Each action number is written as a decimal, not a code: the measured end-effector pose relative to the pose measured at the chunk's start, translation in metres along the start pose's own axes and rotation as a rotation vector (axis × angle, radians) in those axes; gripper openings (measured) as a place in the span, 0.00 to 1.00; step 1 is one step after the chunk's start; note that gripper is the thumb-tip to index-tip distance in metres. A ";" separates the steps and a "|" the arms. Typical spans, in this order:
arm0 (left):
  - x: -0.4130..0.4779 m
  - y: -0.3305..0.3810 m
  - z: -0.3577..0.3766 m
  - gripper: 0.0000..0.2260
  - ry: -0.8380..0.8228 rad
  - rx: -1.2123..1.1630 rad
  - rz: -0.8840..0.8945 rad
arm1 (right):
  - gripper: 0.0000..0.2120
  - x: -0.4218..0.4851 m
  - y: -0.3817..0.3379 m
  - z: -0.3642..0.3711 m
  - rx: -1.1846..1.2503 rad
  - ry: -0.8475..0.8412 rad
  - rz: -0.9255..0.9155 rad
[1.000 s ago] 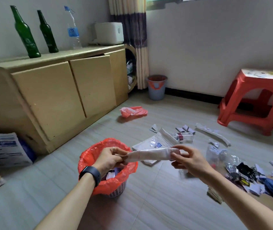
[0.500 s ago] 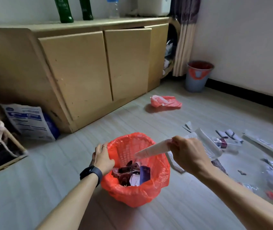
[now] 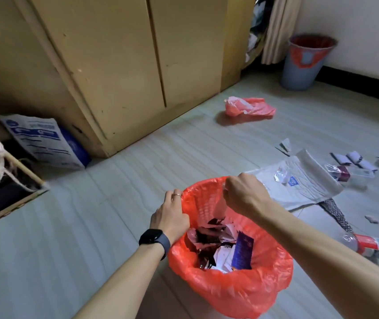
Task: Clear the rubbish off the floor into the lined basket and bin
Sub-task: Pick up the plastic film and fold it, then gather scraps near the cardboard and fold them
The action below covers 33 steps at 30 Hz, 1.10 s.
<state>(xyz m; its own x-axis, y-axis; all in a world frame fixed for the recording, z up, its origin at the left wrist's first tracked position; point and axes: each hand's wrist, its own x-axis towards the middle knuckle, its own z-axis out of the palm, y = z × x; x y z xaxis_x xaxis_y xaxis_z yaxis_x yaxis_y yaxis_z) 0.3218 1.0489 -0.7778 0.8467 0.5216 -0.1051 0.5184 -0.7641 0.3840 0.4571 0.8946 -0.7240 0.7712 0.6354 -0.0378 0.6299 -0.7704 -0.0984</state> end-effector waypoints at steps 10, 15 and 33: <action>-0.012 0.008 0.012 0.20 0.014 0.077 0.063 | 0.18 -0.006 0.013 0.061 -0.105 0.024 -0.110; -0.022 0.009 0.006 0.28 -0.089 0.117 0.022 | 0.32 -0.019 0.024 0.045 -0.075 -0.052 -0.118; -0.115 0.231 -0.061 0.26 -0.306 0.258 0.645 | 0.12 -0.289 0.136 -0.110 -0.044 -0.002 0.259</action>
<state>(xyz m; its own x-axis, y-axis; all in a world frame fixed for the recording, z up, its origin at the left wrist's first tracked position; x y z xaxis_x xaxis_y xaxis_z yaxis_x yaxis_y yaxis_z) 0.3367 0.8348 -0.6212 0.9676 -0.1586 -0.1962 -0.1111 -0.9661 0.2331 0.3301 0.6005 -0.6171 0.9070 0.4172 -0.0584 0.4153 -0.9087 -0.0423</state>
